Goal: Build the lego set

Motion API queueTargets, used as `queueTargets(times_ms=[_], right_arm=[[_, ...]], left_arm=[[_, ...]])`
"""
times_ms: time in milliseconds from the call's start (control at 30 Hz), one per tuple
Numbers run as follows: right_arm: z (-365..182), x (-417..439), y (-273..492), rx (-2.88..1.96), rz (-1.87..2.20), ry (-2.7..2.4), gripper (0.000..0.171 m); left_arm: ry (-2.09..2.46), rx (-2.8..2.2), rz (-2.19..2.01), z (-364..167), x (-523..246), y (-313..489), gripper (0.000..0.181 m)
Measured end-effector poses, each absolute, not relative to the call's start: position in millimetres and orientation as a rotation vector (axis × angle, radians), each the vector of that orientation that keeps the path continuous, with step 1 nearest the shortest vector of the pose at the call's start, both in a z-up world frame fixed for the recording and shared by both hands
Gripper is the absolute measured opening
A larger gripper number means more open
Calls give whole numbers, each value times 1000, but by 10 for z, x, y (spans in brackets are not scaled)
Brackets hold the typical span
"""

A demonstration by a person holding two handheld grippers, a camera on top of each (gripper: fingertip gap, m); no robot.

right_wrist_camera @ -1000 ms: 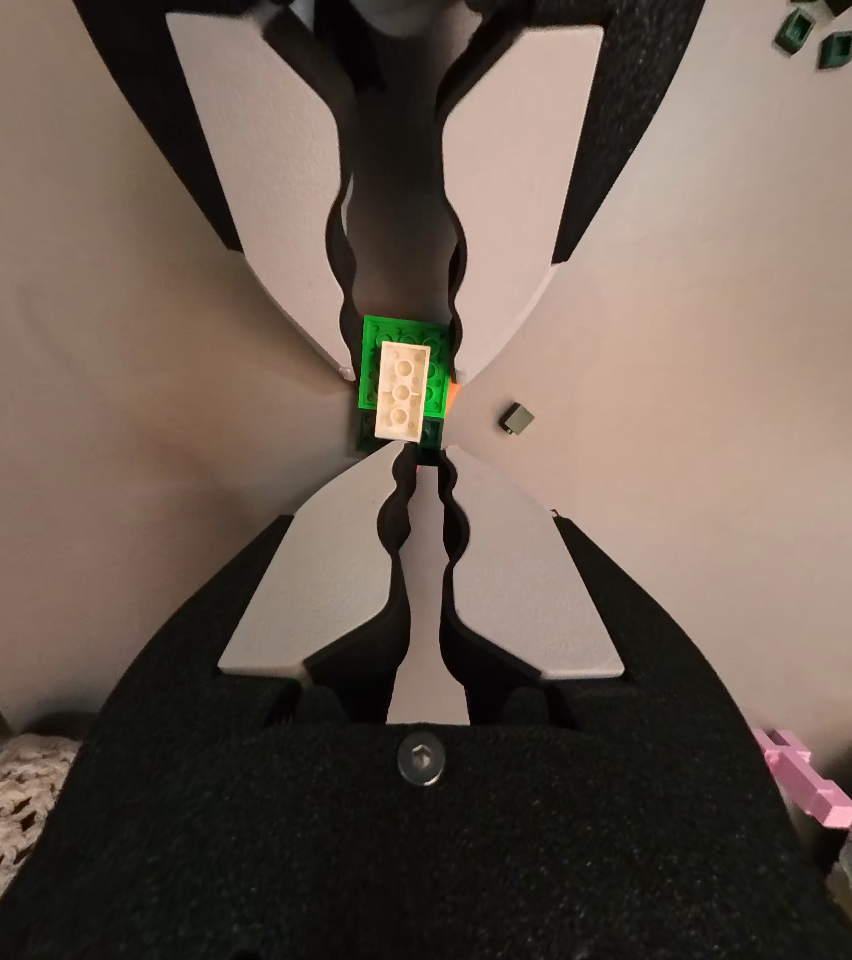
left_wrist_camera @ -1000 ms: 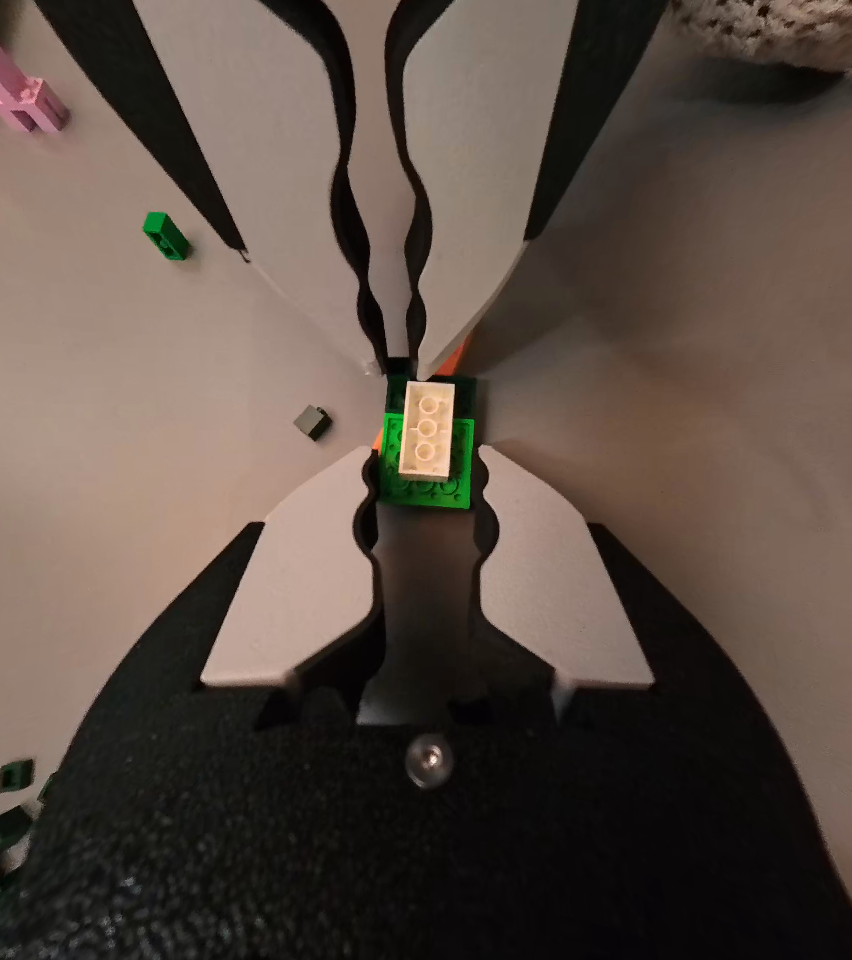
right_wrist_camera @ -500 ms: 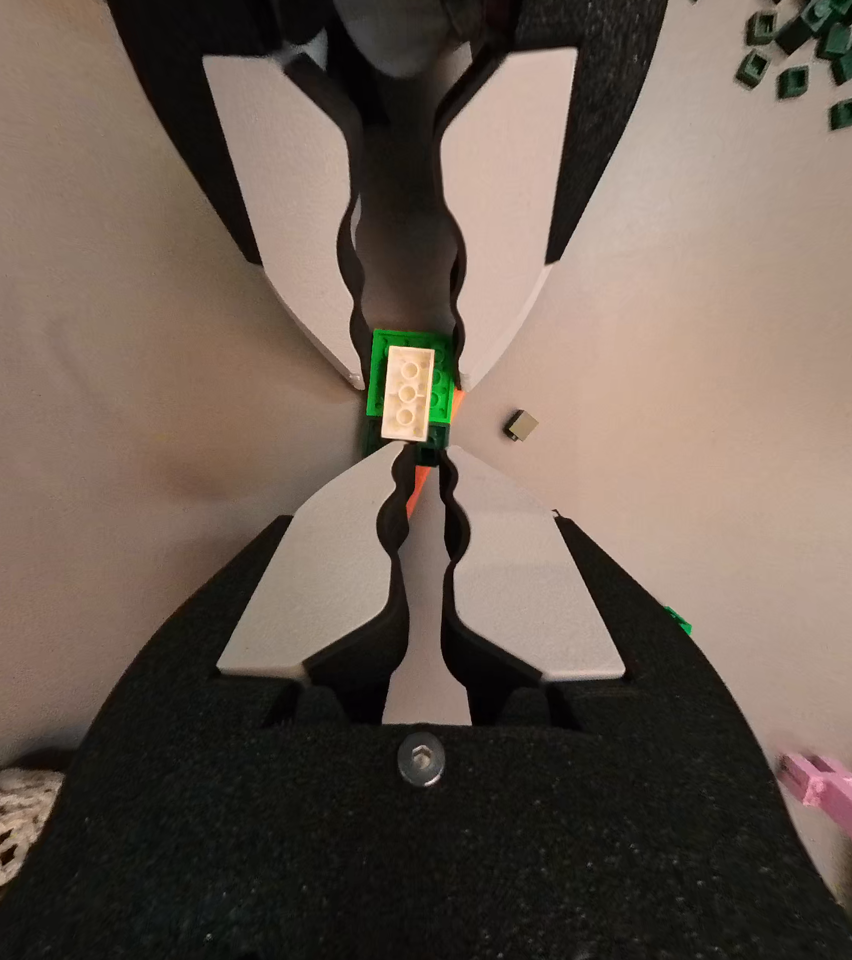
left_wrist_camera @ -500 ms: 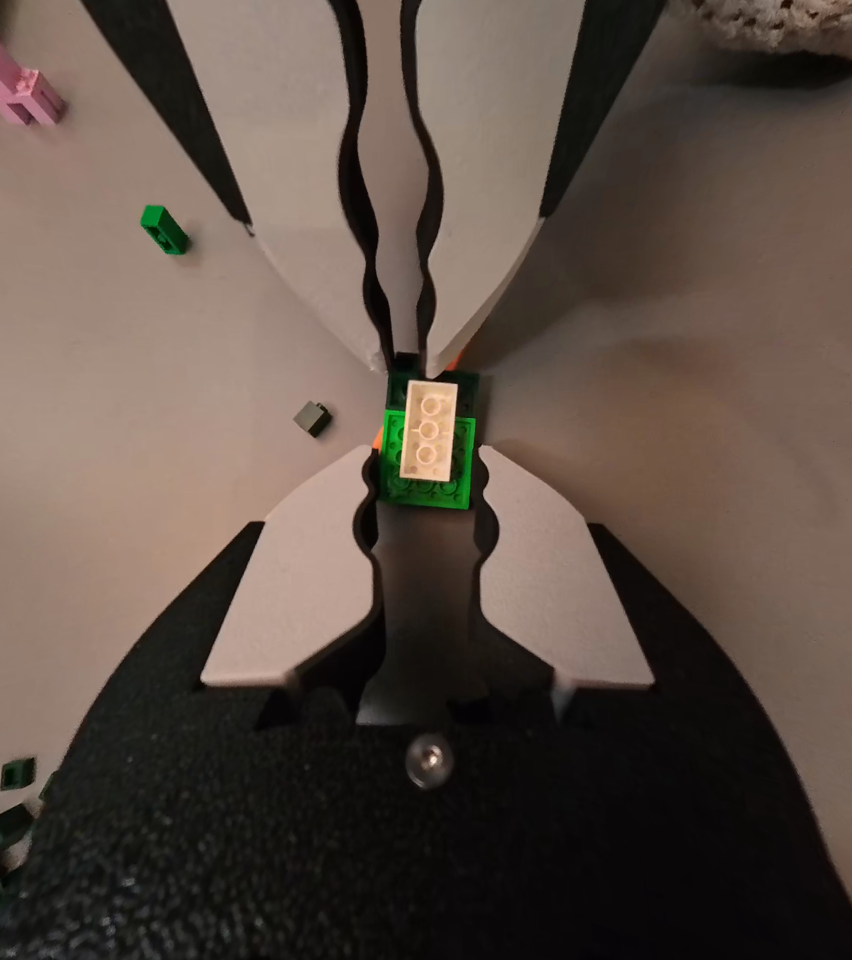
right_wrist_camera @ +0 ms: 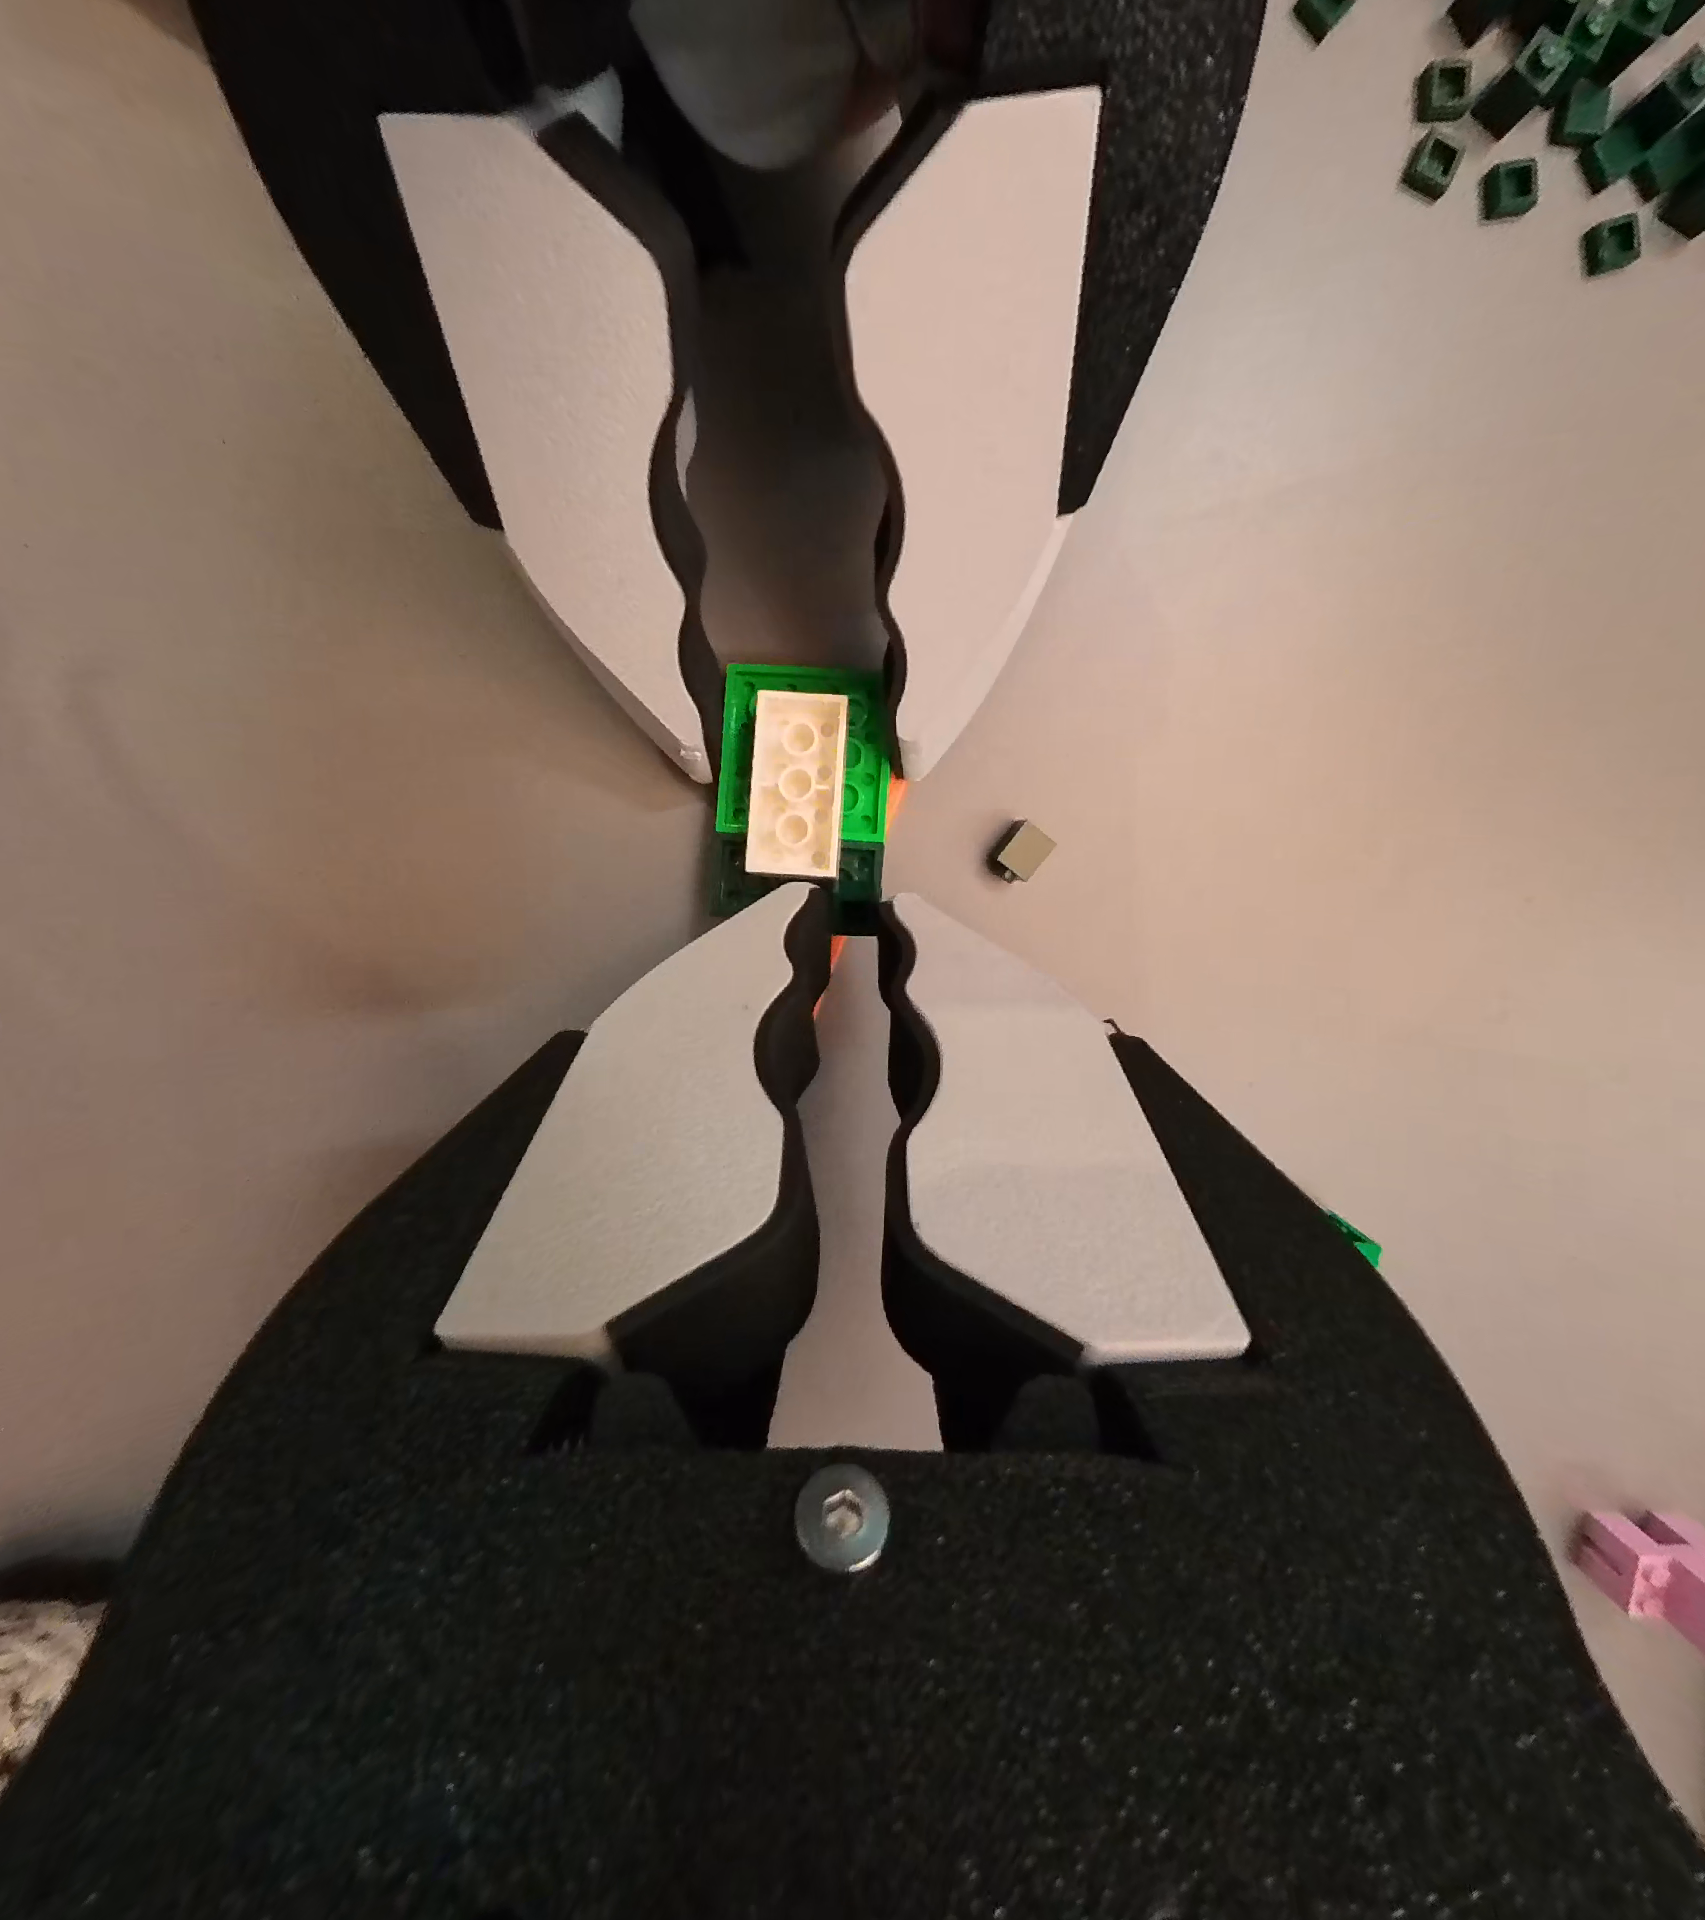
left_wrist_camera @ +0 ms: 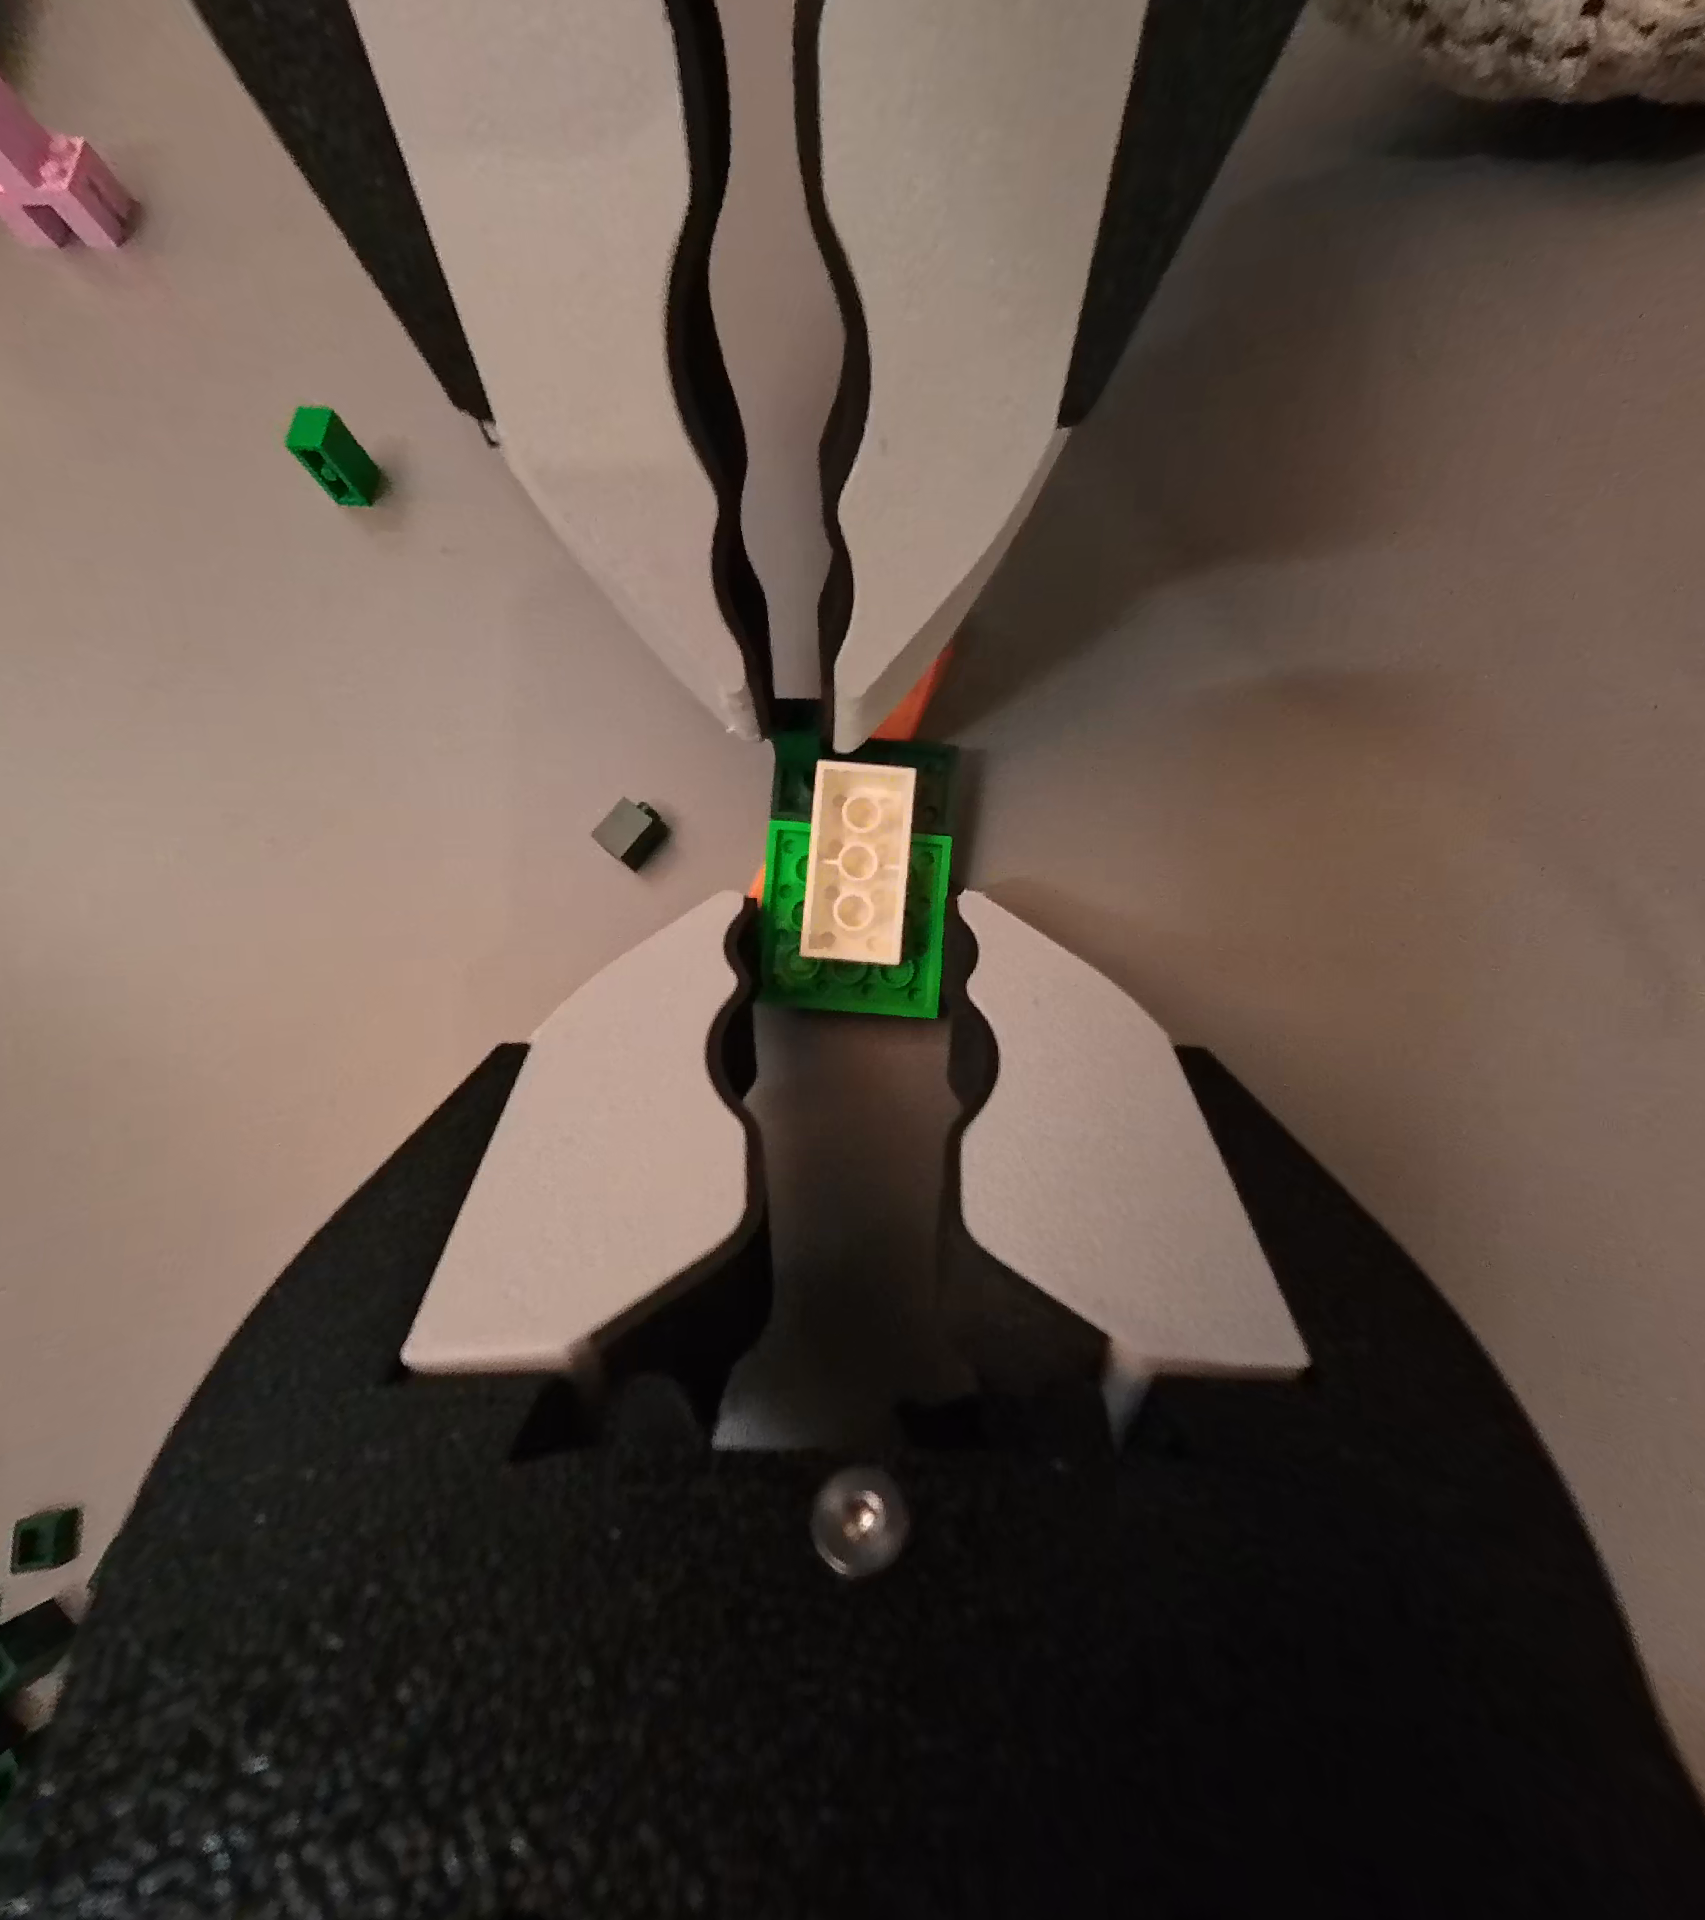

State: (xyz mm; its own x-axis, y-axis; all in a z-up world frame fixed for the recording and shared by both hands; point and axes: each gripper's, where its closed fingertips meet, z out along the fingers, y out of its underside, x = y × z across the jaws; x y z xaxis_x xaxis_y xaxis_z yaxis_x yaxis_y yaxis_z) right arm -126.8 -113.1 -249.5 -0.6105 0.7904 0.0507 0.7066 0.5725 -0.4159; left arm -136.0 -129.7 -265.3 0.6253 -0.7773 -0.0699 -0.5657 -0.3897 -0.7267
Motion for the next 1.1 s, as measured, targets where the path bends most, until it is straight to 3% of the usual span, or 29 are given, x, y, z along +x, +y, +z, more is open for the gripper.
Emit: queueTargets(times_ms=[1100], right_arm=[[-2484, -1220, -1204, -1265, 747, -2487, 11]], left_arm=[[1040, -2106, -386, -2645, -1355, -1296, 33]])
